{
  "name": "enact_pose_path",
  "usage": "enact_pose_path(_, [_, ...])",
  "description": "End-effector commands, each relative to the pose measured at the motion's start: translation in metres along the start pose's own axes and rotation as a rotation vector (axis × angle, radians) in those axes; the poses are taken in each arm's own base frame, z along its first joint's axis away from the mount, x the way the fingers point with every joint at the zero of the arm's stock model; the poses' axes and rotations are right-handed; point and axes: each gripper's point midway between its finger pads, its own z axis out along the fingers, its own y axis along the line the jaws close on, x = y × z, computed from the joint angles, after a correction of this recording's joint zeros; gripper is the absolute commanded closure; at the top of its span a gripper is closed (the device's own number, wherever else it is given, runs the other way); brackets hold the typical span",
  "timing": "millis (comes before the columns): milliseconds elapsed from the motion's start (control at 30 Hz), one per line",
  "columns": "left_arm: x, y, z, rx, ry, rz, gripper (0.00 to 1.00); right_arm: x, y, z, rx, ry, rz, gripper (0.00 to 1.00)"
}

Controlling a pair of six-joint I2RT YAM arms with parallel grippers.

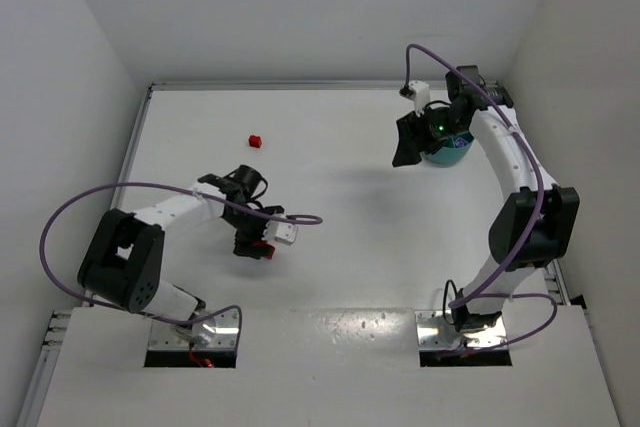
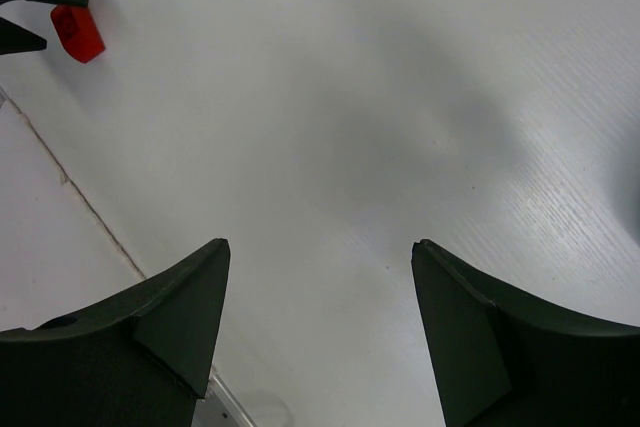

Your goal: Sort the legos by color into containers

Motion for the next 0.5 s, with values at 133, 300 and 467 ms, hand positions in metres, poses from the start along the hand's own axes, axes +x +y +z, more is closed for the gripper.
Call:
enact_pose_path(133, [0.013, -0.007, 0.017, 0.021, 0.065, -0.004, 0.35, -0.009, 0.012, -0.01, -0.022, -0.051, -0.032, 0.26])
enact_pose_path(300, [0.017, -0.008, 0.021, 0.012, 0.072, -0.024, 0.54, -0.003, 0.038, -0.007, -0.139, -0.086, 0.017, 0.26])
enact_pose_path(467, [0.009, -0.006, 0.022, 0.001, 0.026, -0.111, 0.74, -0.007, 0.065, -0.014, -0.224, -0.176, 0.023, 0.27])
